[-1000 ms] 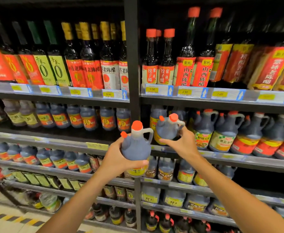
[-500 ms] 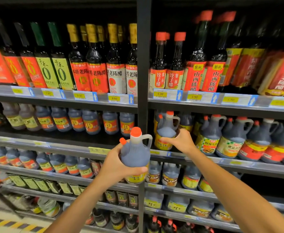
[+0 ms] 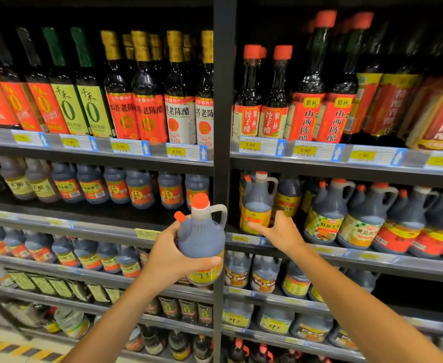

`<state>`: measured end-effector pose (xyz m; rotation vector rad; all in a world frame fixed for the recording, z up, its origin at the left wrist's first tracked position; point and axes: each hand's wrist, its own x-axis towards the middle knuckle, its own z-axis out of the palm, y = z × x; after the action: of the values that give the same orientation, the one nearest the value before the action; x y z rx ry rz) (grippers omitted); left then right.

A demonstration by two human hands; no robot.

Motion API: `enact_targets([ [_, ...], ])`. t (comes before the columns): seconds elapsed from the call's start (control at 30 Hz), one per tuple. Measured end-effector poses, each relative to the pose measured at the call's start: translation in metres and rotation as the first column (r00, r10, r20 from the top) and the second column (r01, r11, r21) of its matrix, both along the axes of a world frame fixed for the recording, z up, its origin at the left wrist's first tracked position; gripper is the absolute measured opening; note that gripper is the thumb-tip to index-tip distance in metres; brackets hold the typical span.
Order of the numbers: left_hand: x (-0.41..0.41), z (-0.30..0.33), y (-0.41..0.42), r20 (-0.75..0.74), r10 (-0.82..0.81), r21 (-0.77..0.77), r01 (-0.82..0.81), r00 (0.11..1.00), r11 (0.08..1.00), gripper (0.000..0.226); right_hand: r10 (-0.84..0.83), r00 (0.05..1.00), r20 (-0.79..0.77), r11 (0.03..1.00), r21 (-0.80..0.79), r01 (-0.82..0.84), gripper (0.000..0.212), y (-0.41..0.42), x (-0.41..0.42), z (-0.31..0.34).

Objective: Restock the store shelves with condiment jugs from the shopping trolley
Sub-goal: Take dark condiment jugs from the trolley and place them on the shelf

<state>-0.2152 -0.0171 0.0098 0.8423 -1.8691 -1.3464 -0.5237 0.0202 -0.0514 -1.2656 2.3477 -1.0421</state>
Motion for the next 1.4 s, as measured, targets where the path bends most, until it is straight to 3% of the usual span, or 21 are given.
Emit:
enact_targets([
  [0.17, 0.003, -0.006, -0.005, 0.016, 0.032, -0.003, -0.032, 0.999, 0.999, 0.086, 0.01, 0.981, -0.191, 0.998, 0.065, 0.003, 0.057, -0.002, 0.004, -0.005],
  [0.27, 0.006, -0.01, -0.008, 0.03, 0.054, -0.002, -0.054, 0.998, 0.999, 0.079, 0.182, 0.979, -0.091, 0.981, 0.078, -0.176, 0.055, -0.004, -0.011, -0.006],
  [0.33, 0.007, -0.011, -0.008, 0.039, 0.055, -0.009, -0.054, 0.998, 0.998, 0.075, 0.255, 0.964, -0.071, 0.964, 0.095, -0.248, 0.064, -0.004, -0.018, -0.002],
  [0.43, 0.007, -0.011, -0.007, 0.045, 0.055, -0.02, -0.054, 0.997, 0.998, 0.074, 0.223, 0.97, -0.094, 0.972, 0.099, -0.214, 0.068, -0.006, -0.012, -0.003],
  [0.57, 0.005, -0.013, -0.007, 0.042, 0.064, -0.012, -0.064, 0.997, 0.998, 0.075, 0.118, 0.98, -0.157, 0.991, 0.078, -0.107, 0.053, -0.007, 0.004, -0.005],
  [0.67, 0.003, -0.013, -0.006, 0.045, 0.052, -0.018, -0.051, 0.998, 0.999, 0.076, 0.12, 0.985, -0.122, 0.991, 0.079, -0.111, 0.051, -0.008, 0.008, -0.003],
  [0.77, 0.001, -0.009, -0.003, 0.052, 0.032, -0.027, -0.03, 0.998, 0.999, 0.075, 0.13, 0.987, -0.094, 0.982, 0.151, -0.115, 0.061, 0.002, 0.013, 0.007],
  [0.83, 0.0, -0.008, -0.001, 0.048, 0.015, -0.022, -0.014, 0.999, 1.0, 0.079, 0.096, 0.97, -0.223, 0.981, 0.189, -0.054, 0.071, 0.019, 0.017, 0.016],
  [0.9, 0.0, -0.006, 0.0, 0.044, -0.006, -0.01, 0.007, 0.999, 1.0, 0.085, 0.062, 0.949, -0.31, 0.995, 0.091, -0.036, 0.072, 0.043, 0.025, 0.03],
  [0.93, 0.0, -0.005, 0.0, 0.043, -0.02, -0.004, 0.02, 0.999, 1.0, 0.085, 0.09, 0.96, -0.265, 0.995, -0.01, -0.096, 0.065, 0.056, 0.03, 0.041],
  [1.03, -0.009, -0.001, 0.003, 0.045, -0.081, -0.004, 0.081, 0.996, 0.997, 0.082, 0.357, 0.934, -0.019, 0.901, -0.257, -0.35, 0.048, 0.09, 0.057, 0.093],
  [1.1, -0.02, 0.001, 0.008, 0.052, -0.127, -0.019, 0.128, 0.991, 0.992, 0.083, 0.487, 0.873, -0.006, 0.825, -0.324, -0.462, 0.053, 0.107, 0.075, 0.128],
  [1.17, -0.033, 0.003, 0.012, 0.052, -0.172, -0.027, 0.173, 0.984, 0.984, 0.083, 0.53, 0.847, -0.042, 0.799, -0.31, -0.516, 0.06, 0.117, 0.084, 0.151],
  [1.3, -0.065, 0.001, 0.02, 0.064, -0.264, -0.042, 0.267, 0.962, 0.963, 0.077, 0.474, 0.856, -0.206, 0.847, -0.157, -0.507, 0.061, 0.124, 0.082, 0.159],
  [1.4, -0.086, -0.002, 0.027, 0.074, -0.308, -0.039, 0.312, 0.948, 0.949, 0.079, 0.396, 0.885, -0.243, 0.878, -0.182, -0.443, 0.056, 0.128, 0.07, 0.155],
])
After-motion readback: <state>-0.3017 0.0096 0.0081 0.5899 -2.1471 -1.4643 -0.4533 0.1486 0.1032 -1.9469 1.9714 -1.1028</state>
